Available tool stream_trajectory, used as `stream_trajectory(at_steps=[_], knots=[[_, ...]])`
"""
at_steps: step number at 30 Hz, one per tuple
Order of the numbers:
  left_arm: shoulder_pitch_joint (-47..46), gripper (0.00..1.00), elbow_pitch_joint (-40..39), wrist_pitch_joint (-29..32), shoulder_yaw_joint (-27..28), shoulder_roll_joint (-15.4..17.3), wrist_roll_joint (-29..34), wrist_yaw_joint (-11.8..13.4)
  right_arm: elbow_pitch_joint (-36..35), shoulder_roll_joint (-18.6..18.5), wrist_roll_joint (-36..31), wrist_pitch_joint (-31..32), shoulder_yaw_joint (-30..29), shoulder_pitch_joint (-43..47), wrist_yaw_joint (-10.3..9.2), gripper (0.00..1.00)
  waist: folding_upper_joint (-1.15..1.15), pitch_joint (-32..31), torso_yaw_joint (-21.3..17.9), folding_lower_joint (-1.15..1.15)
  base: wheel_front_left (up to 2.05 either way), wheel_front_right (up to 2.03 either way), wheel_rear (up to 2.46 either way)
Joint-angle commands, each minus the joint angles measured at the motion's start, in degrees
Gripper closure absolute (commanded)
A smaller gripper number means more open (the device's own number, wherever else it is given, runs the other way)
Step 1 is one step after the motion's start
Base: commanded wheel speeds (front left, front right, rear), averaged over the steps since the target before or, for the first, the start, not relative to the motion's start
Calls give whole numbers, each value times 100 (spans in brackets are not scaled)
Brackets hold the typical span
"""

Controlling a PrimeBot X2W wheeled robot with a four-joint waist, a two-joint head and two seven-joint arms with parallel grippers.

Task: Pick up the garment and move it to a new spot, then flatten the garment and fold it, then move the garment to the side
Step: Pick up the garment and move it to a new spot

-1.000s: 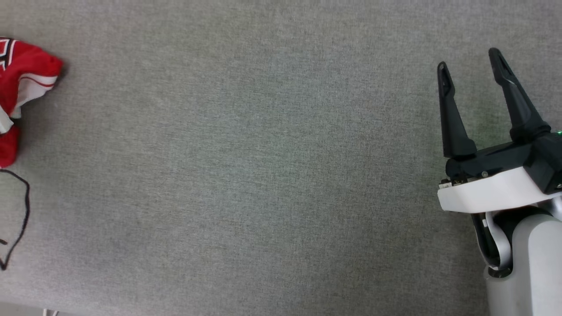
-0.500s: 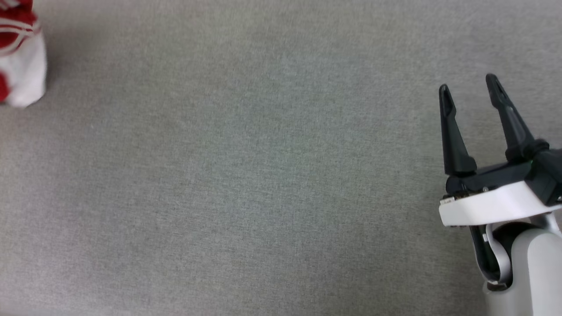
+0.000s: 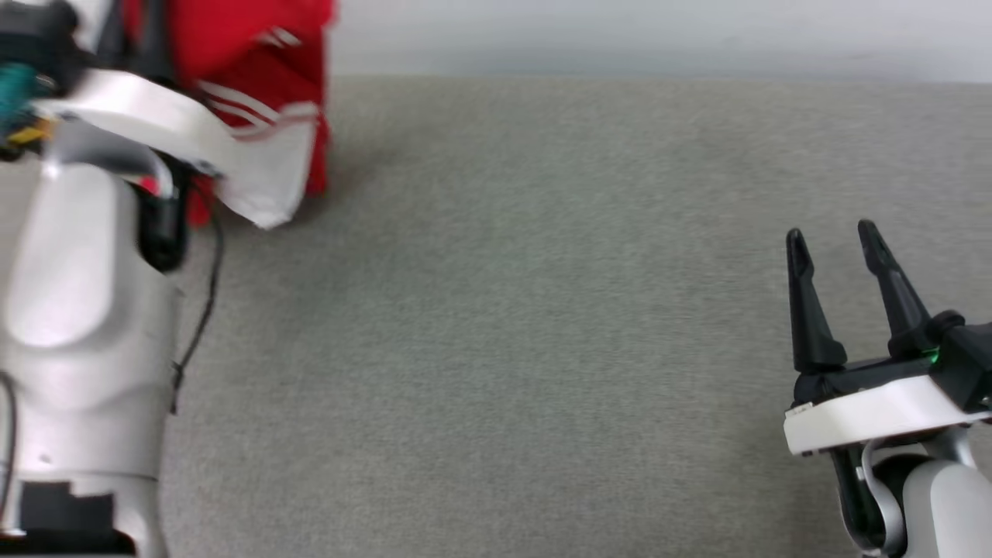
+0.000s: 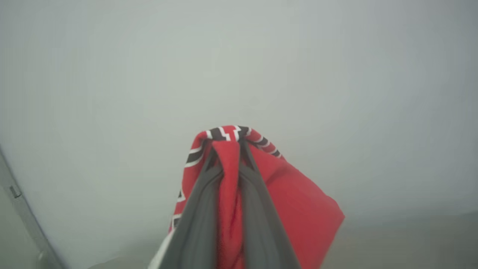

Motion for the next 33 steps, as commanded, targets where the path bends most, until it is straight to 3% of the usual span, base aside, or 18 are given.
stream_trajectory(at_steps=[1,8,14,23,27,28,29,33], knots=[[253,100,-252,33,-119,-205,-20,5,32,7,50,-33,-13,148,-2,0,0,-361,-395,0,0,0,0],[1123,100,-1151,177,-666,-956,-124,-32,82,6,170,-5,-18,396,-2,0,0,-639,-906,0,0,0,0],[2064,100,-1742,390,-1291,-1346,-243,-53,34,8,246,12,-59,561,-2,0,0,-601,-1145,0,0,0,0],[3379,100,-1605,493,-2264,-1489,-10,165,81,6,347,-43,-20,555,-2,0,0,-309,-1093,0,0,0,0],[3645,100,-1316,542,-2584,-1516,-65,51,155,6,360,-70,22,472,-2,0,0,-273,-1000,0,0,0,0],[3656,60,-1283,520,-2640,-1521,-62,45,174,6,363,-82,18,463,-2,0,0,-282,-967,0,0,0,0],[3653,0,-1273,469,-2703,-1525,-56,26,190,6,354,-91,16,460,-2,0,0,-302,-933,0,0,0,0],[3530,0,-1430,209,-2796,-1535,-52,43,227,6,315,-85,-9,503,-2,0,0,-438,-767,0,0,0,0]])
